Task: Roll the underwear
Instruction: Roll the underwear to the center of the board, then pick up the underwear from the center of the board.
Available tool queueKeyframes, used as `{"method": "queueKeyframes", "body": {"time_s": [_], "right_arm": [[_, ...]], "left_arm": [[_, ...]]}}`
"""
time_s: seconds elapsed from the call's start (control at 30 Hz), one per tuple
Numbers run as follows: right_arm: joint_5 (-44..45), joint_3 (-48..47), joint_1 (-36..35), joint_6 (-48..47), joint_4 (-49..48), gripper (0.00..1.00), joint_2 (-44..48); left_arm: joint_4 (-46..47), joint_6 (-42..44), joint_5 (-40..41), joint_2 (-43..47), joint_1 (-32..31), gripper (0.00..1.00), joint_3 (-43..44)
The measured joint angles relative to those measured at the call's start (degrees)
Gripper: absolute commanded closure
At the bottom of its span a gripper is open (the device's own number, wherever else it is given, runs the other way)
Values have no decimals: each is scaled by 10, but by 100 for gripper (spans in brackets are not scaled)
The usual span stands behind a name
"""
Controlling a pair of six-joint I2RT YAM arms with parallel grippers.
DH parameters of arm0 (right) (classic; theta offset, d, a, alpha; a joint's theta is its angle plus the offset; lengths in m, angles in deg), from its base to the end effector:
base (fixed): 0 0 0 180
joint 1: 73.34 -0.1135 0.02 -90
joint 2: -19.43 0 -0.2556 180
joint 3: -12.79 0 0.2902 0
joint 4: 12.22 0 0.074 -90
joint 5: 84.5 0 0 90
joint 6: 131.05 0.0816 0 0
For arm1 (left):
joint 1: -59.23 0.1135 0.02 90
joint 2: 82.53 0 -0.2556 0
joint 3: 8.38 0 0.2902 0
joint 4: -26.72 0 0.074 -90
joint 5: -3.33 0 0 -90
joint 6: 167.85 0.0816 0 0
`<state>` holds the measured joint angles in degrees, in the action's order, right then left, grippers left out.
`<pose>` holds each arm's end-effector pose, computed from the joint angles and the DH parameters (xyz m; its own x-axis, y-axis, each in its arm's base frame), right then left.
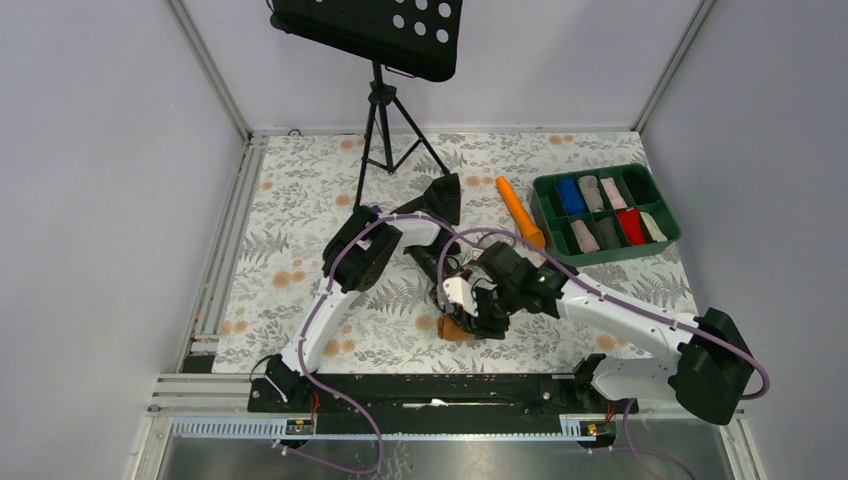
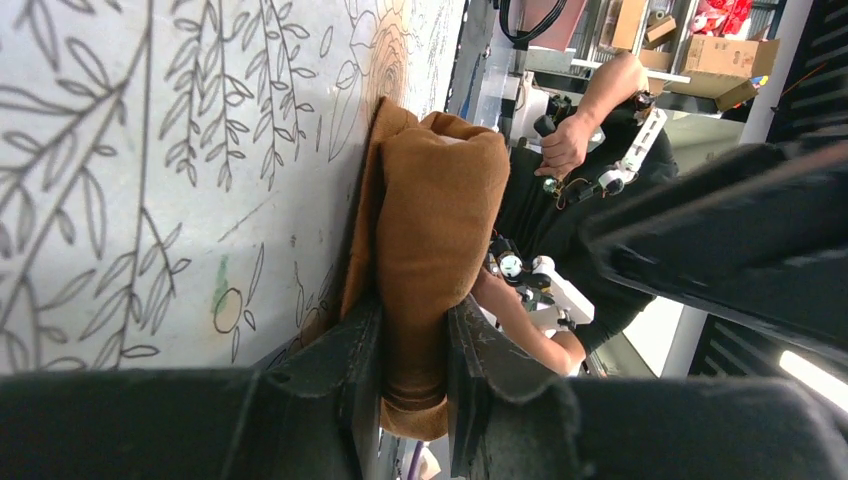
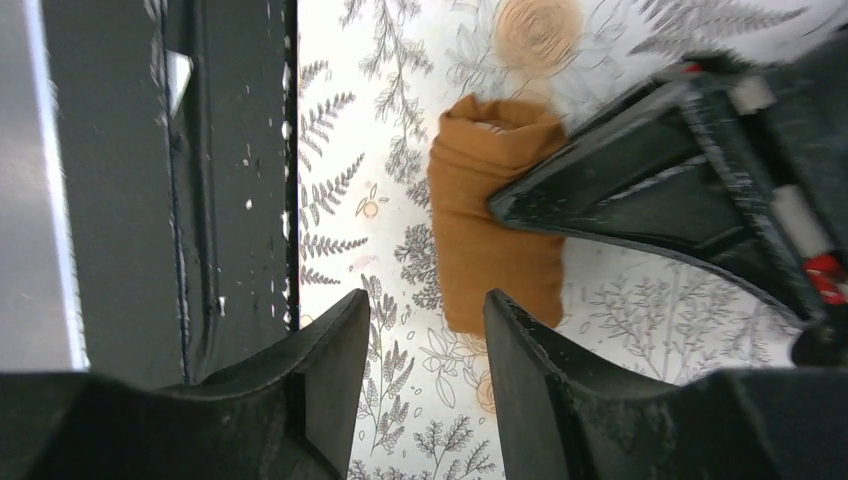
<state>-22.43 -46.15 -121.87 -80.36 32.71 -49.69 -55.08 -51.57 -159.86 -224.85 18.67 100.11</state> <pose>0.1688 0.2487 0.1812 0.1115 -0.7190 -0.6860 -0.9936 -0.0920 -0.0651 0.2692 -0.3332 0.0202 -0.6702 0.7422 0.0057 0.1898 0.1788 -0.9654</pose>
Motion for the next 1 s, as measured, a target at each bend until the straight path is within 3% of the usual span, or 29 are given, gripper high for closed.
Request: {"method": "queueKeyframes", "body": {"time_s": [0.33,0.53,0.67,0.8,0.83,0.87,0.9,1.0], "right_arm": [[80,75,-53,-26,-113,33,-37],[130,120,-90,-49,-193,33,-54],[203,152,-127,-72,-252,47,-61],[265,165,-150,-100,-309,71,-85],[276,165,-155,-107,-325,78,-94],[287,164,-159,-115,-339,82,-104],[297,163,-162,-122,-355,85,-115],[311,152,-163,-139,-393,95,-144]], "left_arm": [[-46,26,14,-19,3,97,37],[-54,32,20,-22,3,91,42],[-57,32,25,-22,6,75,43],[-62,34,35,-15,18,62,37],[-61,36,41,-12,25,51,33],[-61,41,46,-6,33,12,28],[-59,49,50,3,41,2,21],[-57,40,58,61,68,1,-7]]}}
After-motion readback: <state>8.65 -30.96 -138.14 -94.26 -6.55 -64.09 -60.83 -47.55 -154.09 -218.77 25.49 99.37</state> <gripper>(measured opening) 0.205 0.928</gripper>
